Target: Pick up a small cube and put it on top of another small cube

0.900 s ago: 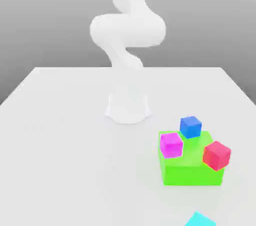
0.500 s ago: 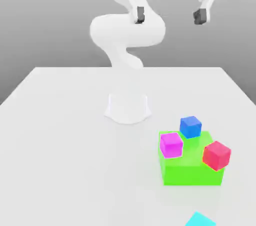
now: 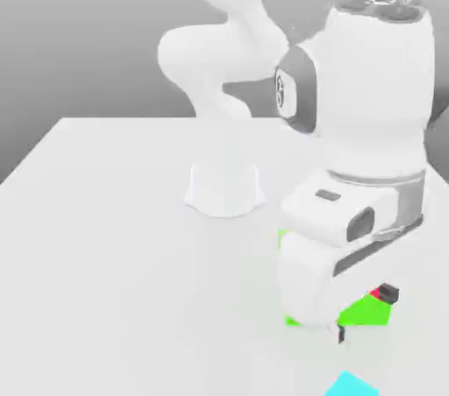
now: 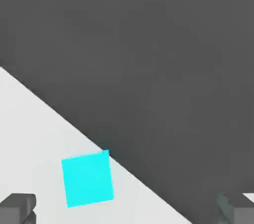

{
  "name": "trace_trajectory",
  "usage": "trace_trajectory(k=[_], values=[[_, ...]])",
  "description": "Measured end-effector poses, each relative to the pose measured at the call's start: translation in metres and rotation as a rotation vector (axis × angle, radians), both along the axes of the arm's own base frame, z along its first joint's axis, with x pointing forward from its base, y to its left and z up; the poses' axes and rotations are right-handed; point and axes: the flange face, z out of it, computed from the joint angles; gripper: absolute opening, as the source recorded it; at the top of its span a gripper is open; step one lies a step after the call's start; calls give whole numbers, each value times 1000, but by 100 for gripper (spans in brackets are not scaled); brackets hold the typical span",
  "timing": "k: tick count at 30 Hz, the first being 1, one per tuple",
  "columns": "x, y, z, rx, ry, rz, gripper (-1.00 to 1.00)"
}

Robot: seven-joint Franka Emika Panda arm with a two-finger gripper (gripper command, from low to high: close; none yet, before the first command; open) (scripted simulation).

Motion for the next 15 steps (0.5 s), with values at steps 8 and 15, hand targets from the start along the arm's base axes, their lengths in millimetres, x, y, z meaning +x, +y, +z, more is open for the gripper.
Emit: trace_trajectory(k=[8,15], values=[[-10,12,-113,-33,69,82,-100],[-10,12,-108,-34,71,83,-100]])
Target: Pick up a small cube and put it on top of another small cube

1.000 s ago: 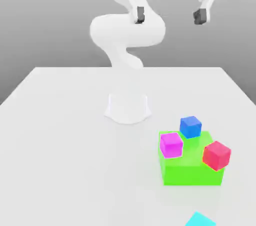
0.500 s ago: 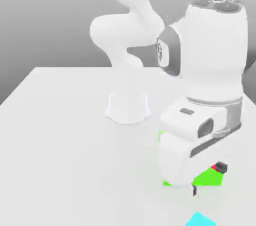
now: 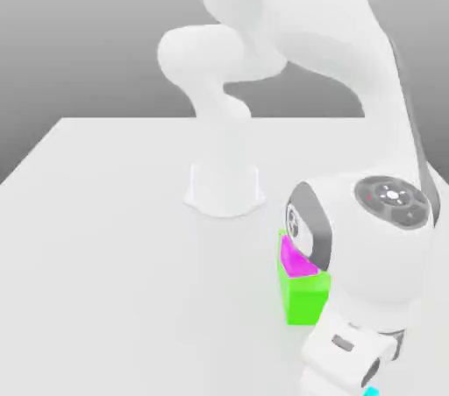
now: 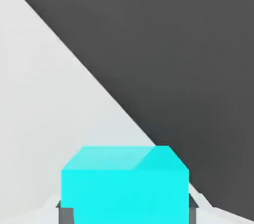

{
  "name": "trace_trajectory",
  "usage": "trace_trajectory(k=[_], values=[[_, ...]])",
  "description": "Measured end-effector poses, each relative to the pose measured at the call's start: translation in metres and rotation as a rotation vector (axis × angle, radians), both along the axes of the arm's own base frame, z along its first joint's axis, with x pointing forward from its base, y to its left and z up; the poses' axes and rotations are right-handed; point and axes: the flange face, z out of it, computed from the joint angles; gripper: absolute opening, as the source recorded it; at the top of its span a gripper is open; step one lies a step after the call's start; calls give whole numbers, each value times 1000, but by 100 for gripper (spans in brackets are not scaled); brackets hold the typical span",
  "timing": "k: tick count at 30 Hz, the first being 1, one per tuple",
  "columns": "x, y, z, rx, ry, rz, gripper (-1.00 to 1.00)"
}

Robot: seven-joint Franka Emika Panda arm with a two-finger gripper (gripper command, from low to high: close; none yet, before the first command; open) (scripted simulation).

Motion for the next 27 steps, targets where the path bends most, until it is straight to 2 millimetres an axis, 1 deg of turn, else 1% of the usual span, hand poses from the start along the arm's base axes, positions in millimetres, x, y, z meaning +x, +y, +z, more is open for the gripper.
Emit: trace_trajectory(k=[3,6,11,14,16,18,19,20,23,24,27], values=[[-1,0,39,1,0,0,-100],[-21,17,72,12,5,18,-100],[-68,46,118,24,11,61,-100],[-103,66,141,22,11,104,-100],[-125,72,155,17,9,123,-100],[-145,73,167,10,5,130,-100],[-152,73,167,6,3,134,-100],[-155,74,159,4,2,135,-100],[-158,74,122,1,1,136,-100],[-159,73,113,1,1,136,100],[-159,73,113,1,1,135,100]])
